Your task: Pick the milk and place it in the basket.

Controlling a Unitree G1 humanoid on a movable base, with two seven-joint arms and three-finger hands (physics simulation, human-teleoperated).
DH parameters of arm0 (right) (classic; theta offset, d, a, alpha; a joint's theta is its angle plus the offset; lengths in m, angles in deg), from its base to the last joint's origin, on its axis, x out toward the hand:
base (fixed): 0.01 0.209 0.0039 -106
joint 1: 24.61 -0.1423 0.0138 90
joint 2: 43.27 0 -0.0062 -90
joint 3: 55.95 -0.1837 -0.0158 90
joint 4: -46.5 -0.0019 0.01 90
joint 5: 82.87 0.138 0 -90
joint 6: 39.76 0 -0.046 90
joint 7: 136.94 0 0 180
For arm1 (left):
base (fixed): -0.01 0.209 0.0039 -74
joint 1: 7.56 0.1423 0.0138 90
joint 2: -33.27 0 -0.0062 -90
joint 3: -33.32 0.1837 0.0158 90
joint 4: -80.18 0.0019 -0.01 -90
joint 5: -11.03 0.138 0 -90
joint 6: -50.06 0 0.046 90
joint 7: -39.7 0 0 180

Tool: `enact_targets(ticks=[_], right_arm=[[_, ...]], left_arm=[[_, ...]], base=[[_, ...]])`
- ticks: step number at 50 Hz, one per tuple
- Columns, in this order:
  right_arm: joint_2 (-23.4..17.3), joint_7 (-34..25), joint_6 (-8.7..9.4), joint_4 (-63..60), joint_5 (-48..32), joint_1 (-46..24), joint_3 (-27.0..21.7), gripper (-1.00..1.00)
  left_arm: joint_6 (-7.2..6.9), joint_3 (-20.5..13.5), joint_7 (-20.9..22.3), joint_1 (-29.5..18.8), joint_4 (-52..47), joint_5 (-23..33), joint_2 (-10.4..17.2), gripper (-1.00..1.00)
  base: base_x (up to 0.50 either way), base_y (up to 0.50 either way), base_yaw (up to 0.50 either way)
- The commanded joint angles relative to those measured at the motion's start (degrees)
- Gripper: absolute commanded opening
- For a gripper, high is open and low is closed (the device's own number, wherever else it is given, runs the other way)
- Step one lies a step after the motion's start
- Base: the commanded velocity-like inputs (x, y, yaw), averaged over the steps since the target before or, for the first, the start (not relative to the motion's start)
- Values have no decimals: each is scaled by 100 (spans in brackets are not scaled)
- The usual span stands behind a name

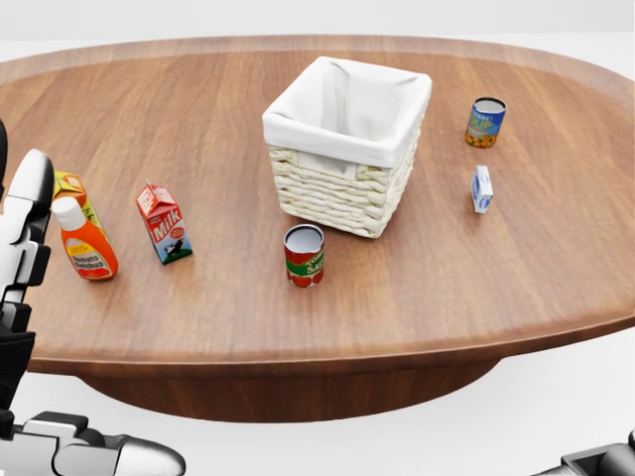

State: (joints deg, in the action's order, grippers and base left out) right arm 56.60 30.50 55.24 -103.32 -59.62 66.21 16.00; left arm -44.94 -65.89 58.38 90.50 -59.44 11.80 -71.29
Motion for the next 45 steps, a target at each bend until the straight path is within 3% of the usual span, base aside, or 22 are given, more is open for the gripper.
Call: enact_targets(ticks=[1, 45], right_arm=[[-70, 75, 0, -18, 119, 17, -13, 100], [-228, 240, 0, -18, 335, 131, 62, 100]], left_arm=[[0, 26, 17, 35, -22, 34, -12, 100], [0, 101, 33, 94, -37, 85, -31, 100]], base=[[21, 0, 0], [27, 0, 0]])
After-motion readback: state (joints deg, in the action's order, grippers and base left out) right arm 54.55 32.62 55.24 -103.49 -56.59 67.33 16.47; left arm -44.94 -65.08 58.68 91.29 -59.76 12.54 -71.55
